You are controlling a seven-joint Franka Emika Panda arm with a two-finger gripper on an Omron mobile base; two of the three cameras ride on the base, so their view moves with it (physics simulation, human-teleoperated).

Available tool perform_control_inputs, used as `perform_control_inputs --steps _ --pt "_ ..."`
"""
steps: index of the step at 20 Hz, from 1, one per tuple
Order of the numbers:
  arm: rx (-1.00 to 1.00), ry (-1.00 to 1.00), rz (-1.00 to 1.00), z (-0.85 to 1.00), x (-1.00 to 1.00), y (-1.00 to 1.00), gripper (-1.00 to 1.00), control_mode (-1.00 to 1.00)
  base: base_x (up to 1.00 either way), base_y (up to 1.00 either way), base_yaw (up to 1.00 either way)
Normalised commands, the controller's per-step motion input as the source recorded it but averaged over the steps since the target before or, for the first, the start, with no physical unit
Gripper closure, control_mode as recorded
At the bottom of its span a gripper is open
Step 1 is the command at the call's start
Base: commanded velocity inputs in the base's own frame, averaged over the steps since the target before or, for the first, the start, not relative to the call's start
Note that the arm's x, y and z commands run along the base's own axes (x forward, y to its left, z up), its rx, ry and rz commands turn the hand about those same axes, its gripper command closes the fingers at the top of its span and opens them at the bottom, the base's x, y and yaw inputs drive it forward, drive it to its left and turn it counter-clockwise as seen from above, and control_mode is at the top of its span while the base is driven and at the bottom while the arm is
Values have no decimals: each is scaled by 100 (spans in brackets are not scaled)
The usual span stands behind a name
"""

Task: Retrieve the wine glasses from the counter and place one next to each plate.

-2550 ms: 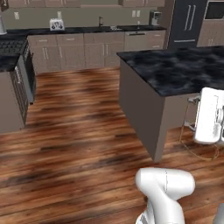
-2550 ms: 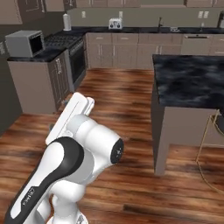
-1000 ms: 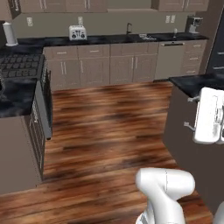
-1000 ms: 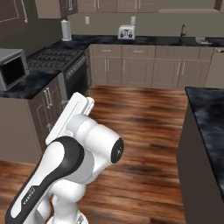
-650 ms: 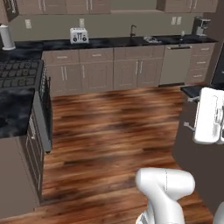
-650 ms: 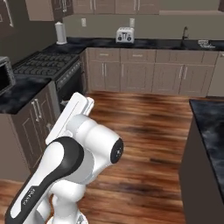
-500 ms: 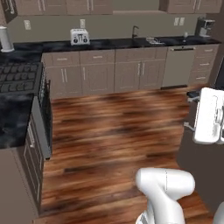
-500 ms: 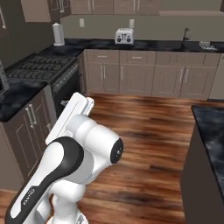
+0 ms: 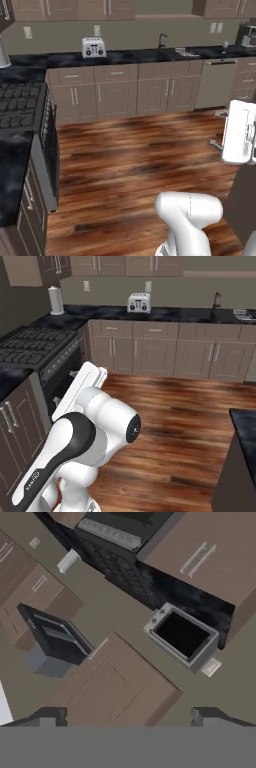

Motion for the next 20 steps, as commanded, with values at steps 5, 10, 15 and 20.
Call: perform_control_inputs --steps 5,10,15,20 --pt "0 0 0 0 0 0 -100 100 100 -11 0" --pt "0 0 0 0 0 0 -100 100 100 -14 0" --pt "0 0 0 0 0 0 -100 100 100 -19 0" --pt "0 0 0 0 0 0 -100 100 100 -38 3"
